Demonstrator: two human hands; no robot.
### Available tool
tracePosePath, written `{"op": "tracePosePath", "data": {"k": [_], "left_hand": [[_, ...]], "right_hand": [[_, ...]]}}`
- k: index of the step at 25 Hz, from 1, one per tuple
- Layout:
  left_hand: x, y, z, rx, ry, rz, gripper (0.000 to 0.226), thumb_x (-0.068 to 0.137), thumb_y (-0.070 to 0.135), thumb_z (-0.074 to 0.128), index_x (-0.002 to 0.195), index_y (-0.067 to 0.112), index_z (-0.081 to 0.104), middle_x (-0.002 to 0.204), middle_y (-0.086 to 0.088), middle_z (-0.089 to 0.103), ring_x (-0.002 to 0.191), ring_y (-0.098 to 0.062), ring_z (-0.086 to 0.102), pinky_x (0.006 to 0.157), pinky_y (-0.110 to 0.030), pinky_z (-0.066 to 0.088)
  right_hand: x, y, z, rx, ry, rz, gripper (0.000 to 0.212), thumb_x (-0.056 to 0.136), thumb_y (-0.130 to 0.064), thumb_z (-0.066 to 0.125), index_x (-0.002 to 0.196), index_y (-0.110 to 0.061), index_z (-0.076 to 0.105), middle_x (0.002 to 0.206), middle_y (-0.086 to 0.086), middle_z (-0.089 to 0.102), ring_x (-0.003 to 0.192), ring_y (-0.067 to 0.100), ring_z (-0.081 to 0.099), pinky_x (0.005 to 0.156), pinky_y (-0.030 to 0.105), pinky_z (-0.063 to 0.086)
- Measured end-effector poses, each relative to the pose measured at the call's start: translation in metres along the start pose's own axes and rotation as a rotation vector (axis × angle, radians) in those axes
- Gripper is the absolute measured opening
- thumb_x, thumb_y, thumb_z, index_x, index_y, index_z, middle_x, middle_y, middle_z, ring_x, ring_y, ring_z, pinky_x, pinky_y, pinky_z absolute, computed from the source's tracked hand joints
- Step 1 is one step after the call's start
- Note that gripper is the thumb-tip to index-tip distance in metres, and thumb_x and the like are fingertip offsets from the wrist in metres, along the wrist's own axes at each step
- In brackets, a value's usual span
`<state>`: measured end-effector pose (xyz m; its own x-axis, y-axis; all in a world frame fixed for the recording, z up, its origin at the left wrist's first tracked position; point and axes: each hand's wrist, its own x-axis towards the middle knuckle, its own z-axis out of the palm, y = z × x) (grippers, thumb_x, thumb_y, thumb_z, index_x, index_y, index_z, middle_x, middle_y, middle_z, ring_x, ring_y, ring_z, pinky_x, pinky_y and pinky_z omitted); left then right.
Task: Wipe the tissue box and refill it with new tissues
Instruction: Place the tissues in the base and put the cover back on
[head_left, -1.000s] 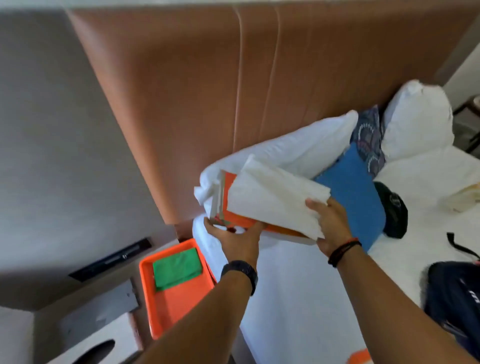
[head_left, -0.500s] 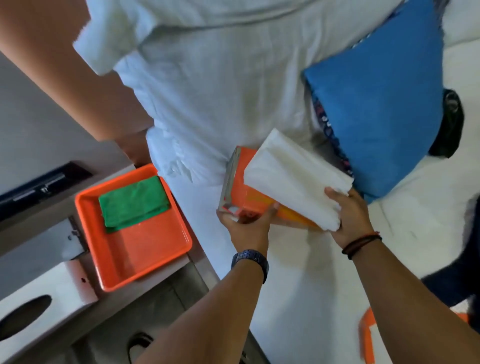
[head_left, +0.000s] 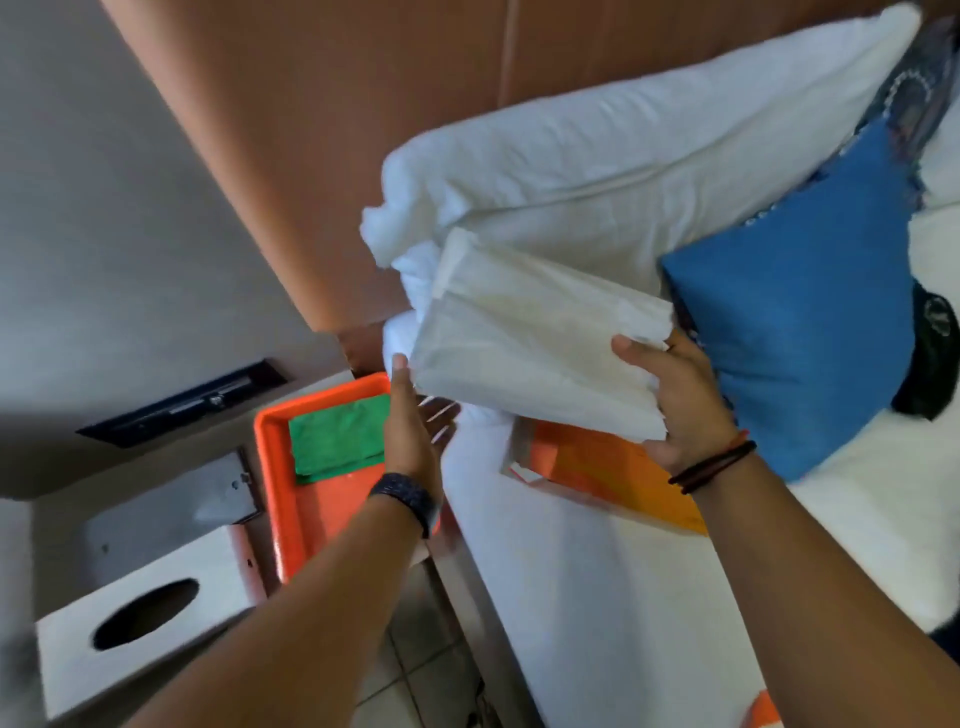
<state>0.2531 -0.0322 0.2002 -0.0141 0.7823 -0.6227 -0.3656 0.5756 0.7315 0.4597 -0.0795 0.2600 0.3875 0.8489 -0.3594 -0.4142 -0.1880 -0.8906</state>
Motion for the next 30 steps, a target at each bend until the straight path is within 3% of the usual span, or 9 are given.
{"op": "tracePosePath", "data": {"k": [3,5,8,12,15,18,22,26,30], "left_hand": [[0.019,0.075,-0.064,0.001,-0.124,-0.117,0.056,0.086,0.065,0.041,0.108,0.017,0.061,0.113,-0.01,0.065,0.096,-0.025,0.058,0.089,-0.041,0.044],[0.026,0.116,-0.113,-0.095,-0.271,-0.167,0.079,0.061,0.083,0.051,0.097,0.014,0.066,0.107,-0.009,0.065,0.102,-0.03,0.056,0.083,-0.042,0.048],[0.036,0.142,-0.178,0.074,-0.386,-0.183,0.083,0.054,0.075,0.067,0.103,0.009,0.072,0.114,-0.018,0.066,0.102,-0.035,0.063,0.074,-0.043,0.054],[0.079,0.148,-0.279,0.303,-0.159,-0.047,0.042,0.062,0.027,0.085,0.094,0.003,0.073,0.107,-0.023,0.068,0.085,-0.031,0.069,0.068,-0.036,0.055],[0.115,0.152,-0.335,0.382,-0.066,-0.021,0.042,0.056,0.025,0.088,0.089,0.005,0.074,0.095,-0.015,0.073,0.083,-0.029,0.07,0.069,-0.038,0.057],[0.15,0.153,-0.387,0.504,0.052,0.0,0.039,0.049,0.028,0.09,0.08,0.009,0.075,0.085,-0.006,0.075,0.077,-0.02,0.071,0.062,-0.027,0.057],[0.187,0.133,-0.442,0.63,0.27,0.026,0.026,0.062,0.028,0.086,0.082,0.02,0.071,0.081,0.008,0.071,0.072,-0.009,0.068,0.057,-0.019,0.052],[0.207,0.104,-0.475,0.587,0.416,0.095,0.034,0.07,0.021,0.081,0.1,0.013,0.067,0.094,-0.001,0.066,0.081,-0.015,0.062,0.07,-0.029,0.051],[0.207,0.073,-0.503,0.58,0.46,0.026,0.032,0.071,0.018,0.08,0.1,0.011,0.068,0.091,0.0,0.065,0.072,-0.005,0.059,0.058,-0.018,0.047]], "right_hand": [[0.002,0.0,0.076,-0.143,-0.164,-0.002,0.025,0.083,0.002,0.062,0.1,-0.014,0.071,0.093,0.005,0.075,0.085,0.024,0.071,0.074,0.037,0.06],[0.003,0.019,0.124,-0.256,-0.245,0.025,0.024,0.084,0.002,0.062,0.1,-0.014,0.071,0.091,0.004,0.075,0.081,0.021,0.071,0.072,0.033,0.058],[0.009,0.064,0.179,-0.335,-0.264,0.103,0.022,0.085,0.001,0.062,0.099,-0.015,0.07,0.097,0.008,0.074,0.087,0.025,0.069,0.081,0.038,0.055],[0.02,0.148,0.257,-0.401,-0.301,0.229,0.025,0.085,0.0,0.062,0.107,-0.01,0.068,0.11,0.015,0.071,0.099,0.032,0.068,0.087,0.045,0.054],[0.034,0.202,0.307,-0.417,-0.315,0.262,0.028,0.085,0.003,0.061,0.109,-0.01,0.066,0.107,0.011,0.071,0.092,0.026,0.068,0.08,0.037,0.056],[0.052,0.257,0.349,-0.467,-0.338,0.268,0.026,0.085,0.005,0.062,0.101,-0.015,0.066,0.103,0.011,0.07,0.087,0.022,0.067,0.08,0.037,0.056],[0.066,0.328,0.385,-0.587,-0.364,0.239,0.027,0.082,0.002,0.067,0.097,-0.02,0.066,0.106,0.009,0.071,0.088,0.017,0.067,0.081,0.034,0.055],[0.074,0.387,0.406,-0.634,-0.355,0.203,0.024,0.081,0.001,0.069,0.095,-0.019,0.065,0.101,0.009,0.071,0.093,0.023,0.067,0.087,0.041,0.055],[0.07,0.43,0.408,-0.702,-0.419,0.252,0.028,0.081,0.001,0.069,0.105,-0.013,0.065,0.101,0.006,0.069,0.093,0.018,0.064,0.087,0.034,0.052]]}}
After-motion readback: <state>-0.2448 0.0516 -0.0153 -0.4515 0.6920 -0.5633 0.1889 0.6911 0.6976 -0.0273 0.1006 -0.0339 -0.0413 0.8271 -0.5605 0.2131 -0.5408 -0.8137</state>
